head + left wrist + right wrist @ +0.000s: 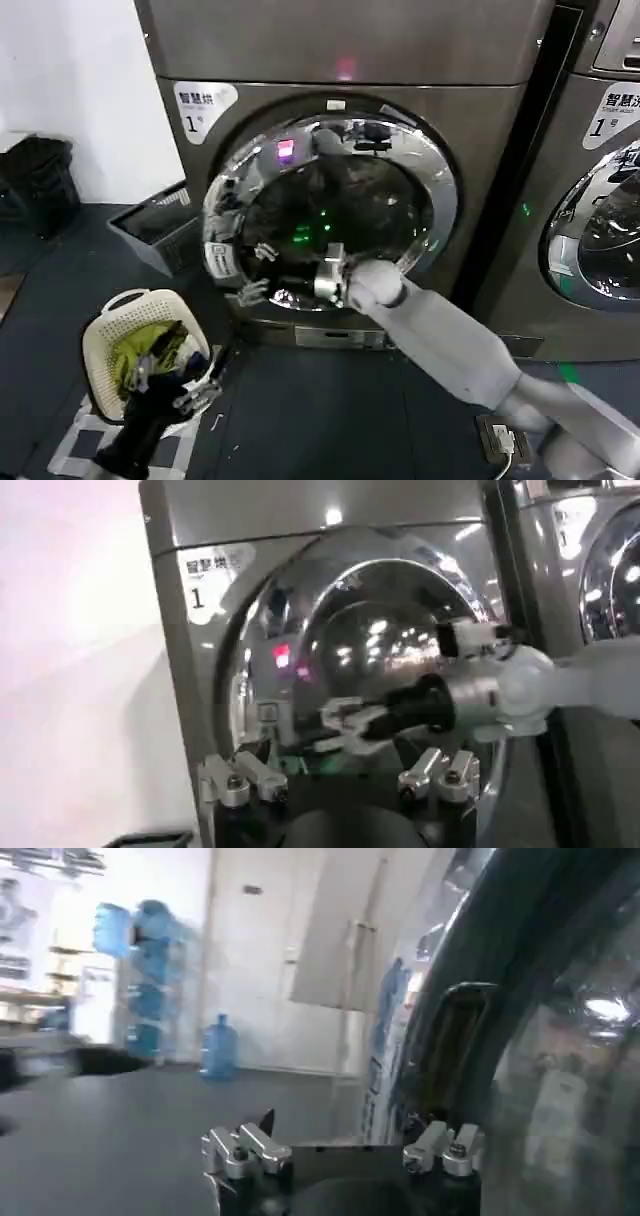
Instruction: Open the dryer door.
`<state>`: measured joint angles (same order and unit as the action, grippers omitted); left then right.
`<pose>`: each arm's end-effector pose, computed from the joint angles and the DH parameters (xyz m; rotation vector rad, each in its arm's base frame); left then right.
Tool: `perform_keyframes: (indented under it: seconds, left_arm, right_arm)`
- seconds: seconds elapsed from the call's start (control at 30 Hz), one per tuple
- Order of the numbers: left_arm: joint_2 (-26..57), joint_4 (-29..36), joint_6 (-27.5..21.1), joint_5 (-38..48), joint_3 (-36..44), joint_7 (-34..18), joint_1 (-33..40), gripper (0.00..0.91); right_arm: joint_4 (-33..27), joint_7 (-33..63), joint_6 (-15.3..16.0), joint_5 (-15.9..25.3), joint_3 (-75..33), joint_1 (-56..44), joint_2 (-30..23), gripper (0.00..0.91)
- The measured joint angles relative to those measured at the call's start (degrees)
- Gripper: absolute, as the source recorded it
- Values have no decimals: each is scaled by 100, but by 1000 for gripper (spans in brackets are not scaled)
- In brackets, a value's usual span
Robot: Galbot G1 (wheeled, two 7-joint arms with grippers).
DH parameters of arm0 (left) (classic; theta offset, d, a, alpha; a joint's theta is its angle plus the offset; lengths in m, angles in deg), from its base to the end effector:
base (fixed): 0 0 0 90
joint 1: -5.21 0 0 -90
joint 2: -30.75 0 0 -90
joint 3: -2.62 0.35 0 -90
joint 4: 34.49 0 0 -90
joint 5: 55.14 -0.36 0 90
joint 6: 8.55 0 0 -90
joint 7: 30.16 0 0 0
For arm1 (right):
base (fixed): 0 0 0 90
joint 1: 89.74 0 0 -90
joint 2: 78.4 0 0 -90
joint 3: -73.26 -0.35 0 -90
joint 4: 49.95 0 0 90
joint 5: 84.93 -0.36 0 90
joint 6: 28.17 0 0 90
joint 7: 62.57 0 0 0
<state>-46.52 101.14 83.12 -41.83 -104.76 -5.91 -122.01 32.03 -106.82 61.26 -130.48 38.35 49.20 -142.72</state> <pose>0.1467 0.0938 -0.2041 0.5360 2.8991 0.2626 0.5015 0.0900 -0.1663 -2.0645 2.1972 -0.1687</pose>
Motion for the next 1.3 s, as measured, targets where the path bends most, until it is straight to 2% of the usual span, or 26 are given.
perform_keyframes:
  seconds: [0.17,0.33,0.5,0.73,0.87,1.07,1.3]
  left_arm:
    - [367,-357,-129,705,-588,663,404,907]
    - [665,-741,-173,1597,-1063,807,742,907]
    - [1048,-1258,-274,1938,-1318,1049,1101,907]
    - [1597,-2028,-287,2326,-1274,1548,1679,907]
    - [2011,-2554,-315,2345,-1127,1950,2045,907]
    - [2738,-3534,-420,2198,-414,2454,2956,907]
    - [3365,-4132,-183,1306,741,3530,3930,907]
  right_arm:
    - [85,-752,-45,-121,-30,4,217,907]
    - [189,-1630,-40,-229,-106,-31,394,907]
    - [273,-2307,-59,-315,-196,-142,530,907]
    - [550,-3006,12,-402,-267,-238,793,907]
    - [632,-3468,11,-440,-319,-263,942,907]
    - [827,-3879,59,-492,-435,-390,1193,907]
    - [935,-3974,268,-595,-736,-638,1397,907]
